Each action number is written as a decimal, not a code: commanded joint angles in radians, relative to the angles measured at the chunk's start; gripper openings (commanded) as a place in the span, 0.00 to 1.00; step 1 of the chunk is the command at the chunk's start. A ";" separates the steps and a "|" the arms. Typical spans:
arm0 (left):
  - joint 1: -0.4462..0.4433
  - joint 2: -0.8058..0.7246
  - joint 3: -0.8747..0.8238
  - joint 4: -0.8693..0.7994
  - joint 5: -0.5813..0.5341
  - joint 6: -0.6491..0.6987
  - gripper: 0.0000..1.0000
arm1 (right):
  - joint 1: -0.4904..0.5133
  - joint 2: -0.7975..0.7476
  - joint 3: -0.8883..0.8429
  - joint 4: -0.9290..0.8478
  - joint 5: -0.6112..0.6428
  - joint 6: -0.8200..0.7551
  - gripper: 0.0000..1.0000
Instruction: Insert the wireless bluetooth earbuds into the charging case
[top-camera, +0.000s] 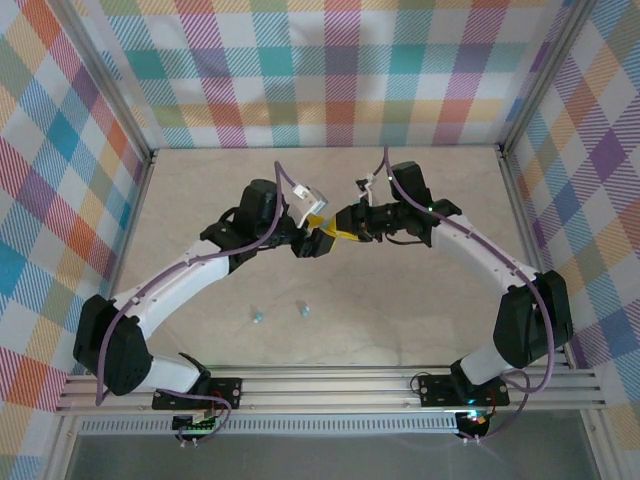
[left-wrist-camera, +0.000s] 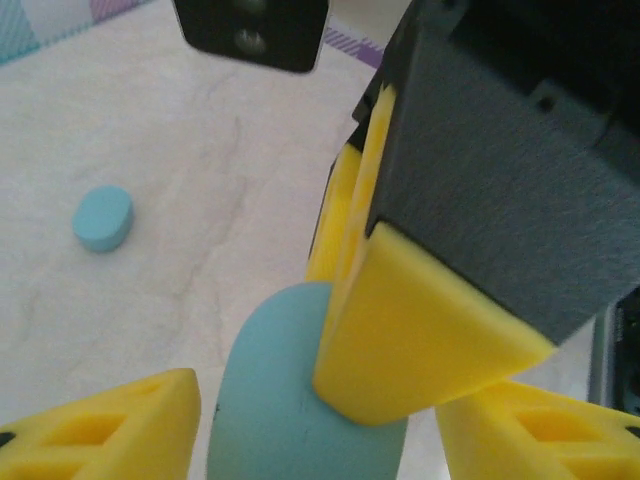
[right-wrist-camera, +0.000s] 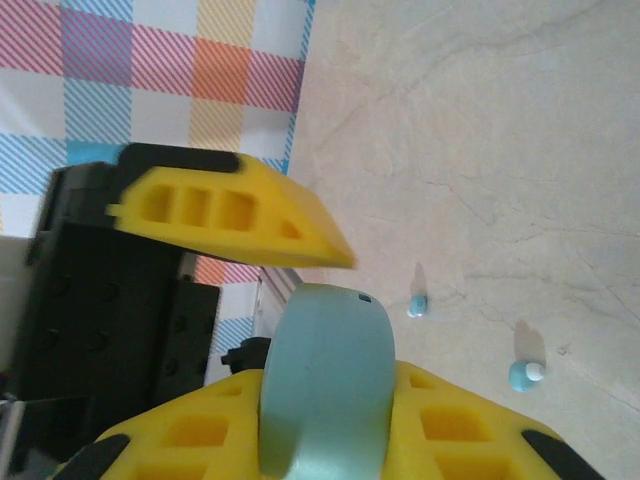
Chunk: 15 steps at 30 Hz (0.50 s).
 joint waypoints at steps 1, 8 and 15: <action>0.010 -0.060 -0.037 0.133 -0.044 -0.025 0.69 | -0.011 -0.055 -0.024 0.074 0.044 0.074 0.24; 0.046 -0.143 -0.156 0.330 -0.024 -0.088 0.73 | -0.030 -0.171 -0.115 0.170 0.112 0.181 0.24; 0.069 -0.132 -0.311 0.680 -0.001 -0.221 0.73 | -0.034 -0.244 -0.205 0.286 0.154 0.256 0.24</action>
